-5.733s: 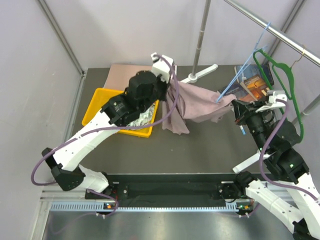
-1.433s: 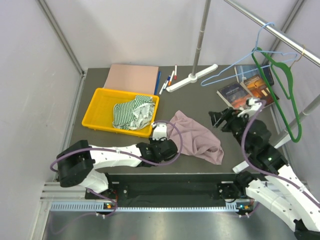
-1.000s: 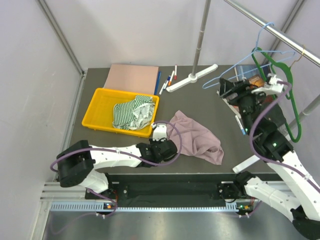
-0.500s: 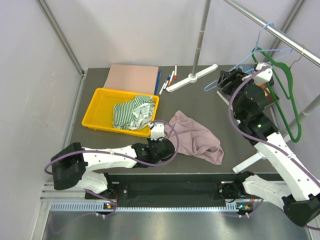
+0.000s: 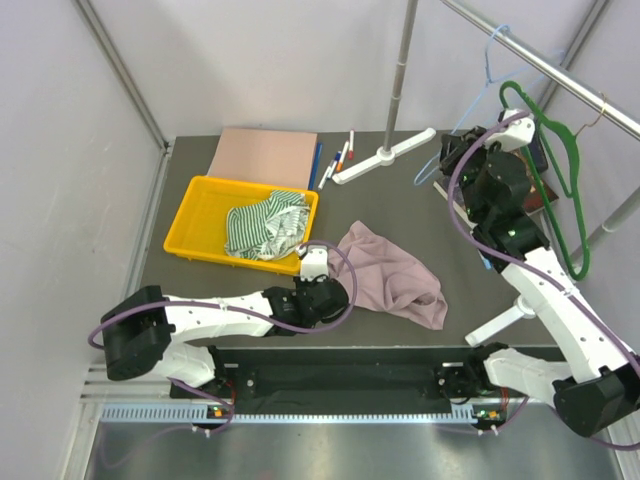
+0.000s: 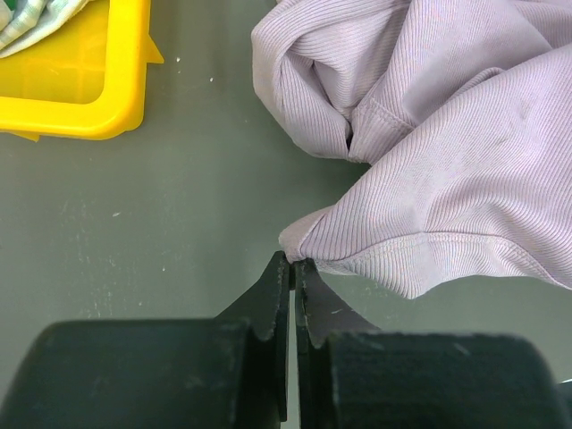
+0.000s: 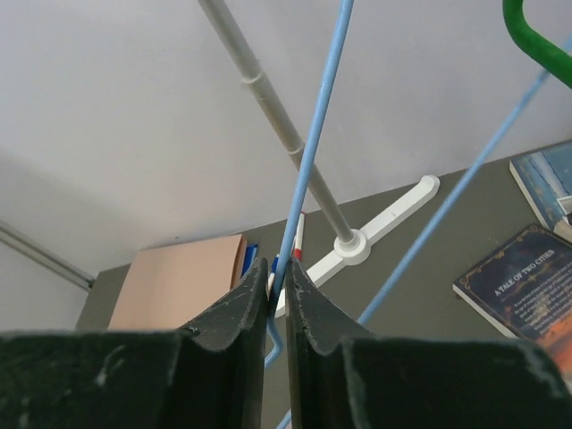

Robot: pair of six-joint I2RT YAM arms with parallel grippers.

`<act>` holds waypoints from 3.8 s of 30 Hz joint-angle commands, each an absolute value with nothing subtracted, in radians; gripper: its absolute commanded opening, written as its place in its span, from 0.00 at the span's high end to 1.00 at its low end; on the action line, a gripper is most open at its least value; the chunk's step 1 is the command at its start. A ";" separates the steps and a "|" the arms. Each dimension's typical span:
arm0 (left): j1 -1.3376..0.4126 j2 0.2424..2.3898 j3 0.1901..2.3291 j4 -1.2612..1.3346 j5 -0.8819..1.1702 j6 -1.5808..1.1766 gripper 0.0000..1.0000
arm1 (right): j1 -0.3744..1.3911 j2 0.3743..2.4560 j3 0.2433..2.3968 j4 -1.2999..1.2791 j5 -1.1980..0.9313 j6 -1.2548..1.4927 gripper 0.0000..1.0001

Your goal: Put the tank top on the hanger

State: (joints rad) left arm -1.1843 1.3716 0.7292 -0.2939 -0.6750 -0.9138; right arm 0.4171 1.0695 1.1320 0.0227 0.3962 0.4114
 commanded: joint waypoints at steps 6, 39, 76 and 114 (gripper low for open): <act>-1.184 1.347 0.726 -0.296 -0.709 -0.919 1.00 | 0.387 1.126 1.241 0.063 0.204 0.365 0.92; -1.068 1.240 0.647 -0.014 -0.457 -0.643 0.96 | 0.477 0.826 0.879 -0.204 -0.471 0.383 1.00; -1.048 1.298 0.491 0.273 -0.301 -0.727 0.87 | 0.486 0.575 0.785 -0.518 -0.442 0.417 1.00; -0.664 1.397 0.911 0.012 -0.163 -0.416 1.00 | 0.486 0.468 0.887 -0.718 -0.577 0.500 1.00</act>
